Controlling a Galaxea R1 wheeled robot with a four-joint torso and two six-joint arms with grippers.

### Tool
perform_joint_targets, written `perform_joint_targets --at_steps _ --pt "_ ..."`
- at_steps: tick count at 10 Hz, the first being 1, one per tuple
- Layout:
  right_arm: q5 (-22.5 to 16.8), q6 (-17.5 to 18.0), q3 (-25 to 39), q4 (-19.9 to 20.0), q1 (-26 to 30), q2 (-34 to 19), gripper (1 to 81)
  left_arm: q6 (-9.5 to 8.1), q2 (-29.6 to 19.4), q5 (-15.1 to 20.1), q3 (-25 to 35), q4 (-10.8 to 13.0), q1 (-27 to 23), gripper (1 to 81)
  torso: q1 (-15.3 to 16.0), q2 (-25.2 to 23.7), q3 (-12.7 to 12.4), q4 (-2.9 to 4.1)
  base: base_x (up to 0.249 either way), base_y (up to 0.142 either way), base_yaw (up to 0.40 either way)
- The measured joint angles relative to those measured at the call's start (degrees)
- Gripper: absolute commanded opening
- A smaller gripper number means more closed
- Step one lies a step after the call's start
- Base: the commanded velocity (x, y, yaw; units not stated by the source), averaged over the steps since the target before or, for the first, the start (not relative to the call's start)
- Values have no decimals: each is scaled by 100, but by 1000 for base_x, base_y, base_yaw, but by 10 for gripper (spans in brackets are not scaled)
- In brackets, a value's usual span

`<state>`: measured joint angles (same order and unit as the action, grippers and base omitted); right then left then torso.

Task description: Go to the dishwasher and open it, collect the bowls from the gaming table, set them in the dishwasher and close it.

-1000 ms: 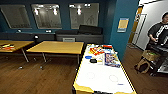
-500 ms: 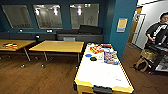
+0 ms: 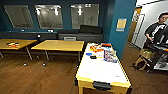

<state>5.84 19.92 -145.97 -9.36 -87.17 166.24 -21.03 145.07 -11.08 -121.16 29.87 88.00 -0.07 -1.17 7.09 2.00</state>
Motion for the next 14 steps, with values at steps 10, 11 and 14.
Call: perform_joint_targets --at_steps 10,11,14 --pt "9 0 -33 -94 -1 74 10 22 204 -33 -139 6 -16 10 7 -6 -2 0 -66 0 0" --pt "11 0 -117 -107 2 140 10 20 239 -32 -213 9 -13 10 7 -6 -2 0 0 0 0" --pt "-13 0 -681 -129 -43 401 10 9 488 -10 -778 4 13 10 8 -6 -2 0 0 0 0"
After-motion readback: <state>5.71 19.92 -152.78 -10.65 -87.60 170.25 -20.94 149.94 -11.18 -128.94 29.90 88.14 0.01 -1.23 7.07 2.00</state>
